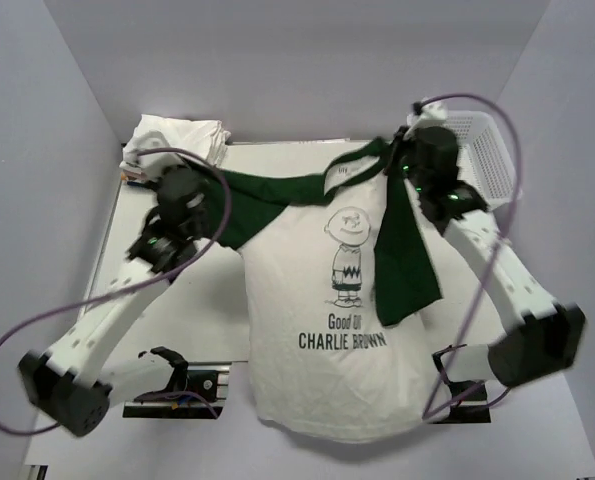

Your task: Fold and stack the t-shirts

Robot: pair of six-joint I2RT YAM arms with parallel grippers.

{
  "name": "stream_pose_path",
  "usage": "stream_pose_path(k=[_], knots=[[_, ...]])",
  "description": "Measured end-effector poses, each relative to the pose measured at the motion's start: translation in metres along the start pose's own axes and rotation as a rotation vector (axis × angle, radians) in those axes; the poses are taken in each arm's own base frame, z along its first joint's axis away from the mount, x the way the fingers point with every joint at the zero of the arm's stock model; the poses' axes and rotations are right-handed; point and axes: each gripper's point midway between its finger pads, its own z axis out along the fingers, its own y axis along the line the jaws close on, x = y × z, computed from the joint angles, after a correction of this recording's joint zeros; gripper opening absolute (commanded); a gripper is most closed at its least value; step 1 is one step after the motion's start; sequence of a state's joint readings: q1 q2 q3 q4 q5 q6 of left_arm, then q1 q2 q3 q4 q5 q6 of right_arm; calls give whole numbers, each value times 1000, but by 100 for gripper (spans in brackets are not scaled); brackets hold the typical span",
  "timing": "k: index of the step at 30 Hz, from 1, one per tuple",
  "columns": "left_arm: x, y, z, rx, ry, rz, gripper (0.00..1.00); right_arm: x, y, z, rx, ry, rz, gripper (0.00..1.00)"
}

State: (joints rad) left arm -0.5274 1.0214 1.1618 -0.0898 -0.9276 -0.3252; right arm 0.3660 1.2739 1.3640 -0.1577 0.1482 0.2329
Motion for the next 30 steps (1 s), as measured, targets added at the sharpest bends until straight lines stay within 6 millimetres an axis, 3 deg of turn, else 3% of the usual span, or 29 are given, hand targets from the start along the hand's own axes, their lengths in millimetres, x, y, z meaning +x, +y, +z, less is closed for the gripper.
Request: stream_pose_path(k=[3, 5, 6, 7, 8, 9, 10, 12, 15, 20, 24, 27, 30], knots=[[103, 31, 29, -170, 135, 176, 0, 102, -23, 51, 66, 232, 3, 0], [156, 55, 49, -278, 213, 248, 0, 151, -36, 77, 97, 331, 10, 0], [179, 69, 59, -334, 251, 275, 5, 172, -41, 89, 106, 376, 19, 2], [200, 83, 70, -392, 292, 305, 39, 193, -46, 101, 114, 426, 28, 34], [218, 91, 80, -436, 331, 335, 56, 209, -50, 113, 116, 467, 40, 53], [233, 96, 90, -469, 364, 356, 77, 220, -52, 125, 118, 492, 51, 81], [247, 100, 103, -505, 394, 367, 100, 231, -55, 141, 118, 516, 53, 90], [263, 99, 121, -534, 428, 364, 100, 242, -57, 161, 112, 543, 45, 90], [264, 89, 130, -517, 456, 347, 100, 246, -57, 169, 102, 569, 44, 90], [244, 61, 123, -399, 504, 282, 100, 229, -52, 146, 88, 554, 18, 90], [238, 38, 92, -224, 596, 192, 100, 226, -51, 86, 118, 575, -15, 90], [259, 21, 51, -28, 720, 107, 100, 243, -48, 38, 136, 624, -38, 90], [304, 12, 3, 141, 884, 64, 100, 285, -43, -8, 140, 737, -66, 90]])
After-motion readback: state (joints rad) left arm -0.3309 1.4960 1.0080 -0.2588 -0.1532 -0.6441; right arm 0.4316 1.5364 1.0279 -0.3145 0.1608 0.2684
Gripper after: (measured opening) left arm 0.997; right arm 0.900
